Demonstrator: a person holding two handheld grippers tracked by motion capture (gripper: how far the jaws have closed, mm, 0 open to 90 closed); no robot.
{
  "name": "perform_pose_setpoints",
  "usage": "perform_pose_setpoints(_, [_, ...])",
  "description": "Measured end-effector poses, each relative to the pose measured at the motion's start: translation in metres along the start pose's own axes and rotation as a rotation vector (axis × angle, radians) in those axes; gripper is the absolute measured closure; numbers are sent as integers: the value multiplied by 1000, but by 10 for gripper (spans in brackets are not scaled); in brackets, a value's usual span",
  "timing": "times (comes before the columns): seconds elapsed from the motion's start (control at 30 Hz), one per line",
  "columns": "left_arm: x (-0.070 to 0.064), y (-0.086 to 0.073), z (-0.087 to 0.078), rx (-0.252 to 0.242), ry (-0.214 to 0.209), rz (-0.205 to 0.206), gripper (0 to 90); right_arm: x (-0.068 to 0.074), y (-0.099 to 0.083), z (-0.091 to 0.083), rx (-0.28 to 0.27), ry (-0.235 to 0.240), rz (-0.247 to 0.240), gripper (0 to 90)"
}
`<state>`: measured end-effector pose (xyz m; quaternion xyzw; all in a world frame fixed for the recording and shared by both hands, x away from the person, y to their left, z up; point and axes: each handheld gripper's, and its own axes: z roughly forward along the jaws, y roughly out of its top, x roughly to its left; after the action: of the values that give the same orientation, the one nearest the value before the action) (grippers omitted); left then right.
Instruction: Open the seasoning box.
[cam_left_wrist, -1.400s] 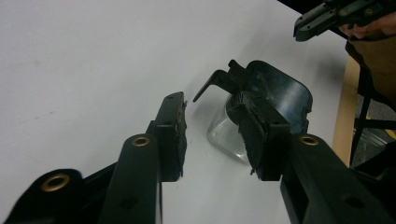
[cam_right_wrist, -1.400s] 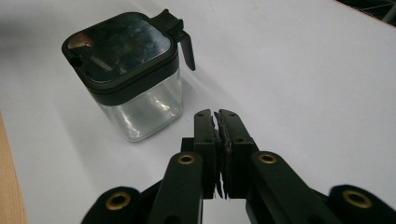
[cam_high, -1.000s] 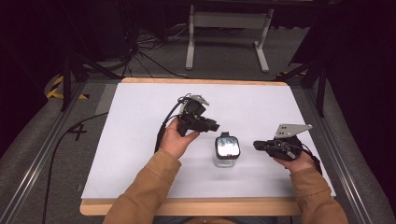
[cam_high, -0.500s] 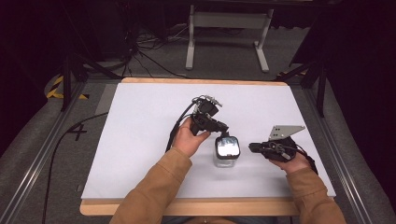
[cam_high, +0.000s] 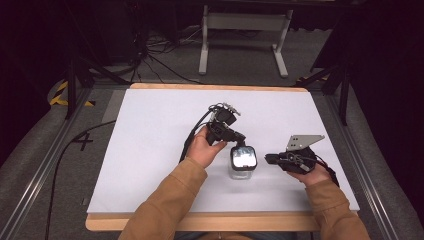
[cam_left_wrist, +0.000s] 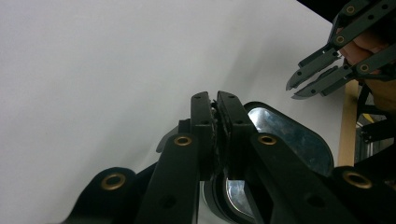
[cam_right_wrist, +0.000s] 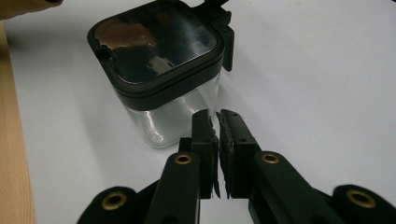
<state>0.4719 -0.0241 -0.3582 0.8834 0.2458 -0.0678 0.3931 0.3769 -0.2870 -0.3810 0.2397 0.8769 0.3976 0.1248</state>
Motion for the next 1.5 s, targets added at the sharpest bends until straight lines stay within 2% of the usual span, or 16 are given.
perform_pose_setpoints(0.33, [3,0,0,3,-19,-14,862,4,3,-1,0,14,-18,857])
perform_pose_setpoints(0.5, [4,0,0,8,-22,-21,864,8,5,1,6,29,-45,868])
perform_pose_setpoints(0.83, [5,2,0,11,-24,-32,864,16,8,4,40,95,-92,895])
perform_pose_setpoints(1.0, [5,2,0,13,-26,-35,864,19,9,6,45,106,-98,895])
perform_pose_setpoints(1.3, [9,2,0,16,-52,-64,863,21,10,8,48,118,-107,895])
perform_pose_setpoints(1.5, [8,2,0,17,-50,-64,863,23,11,8,39,124,-108,895])
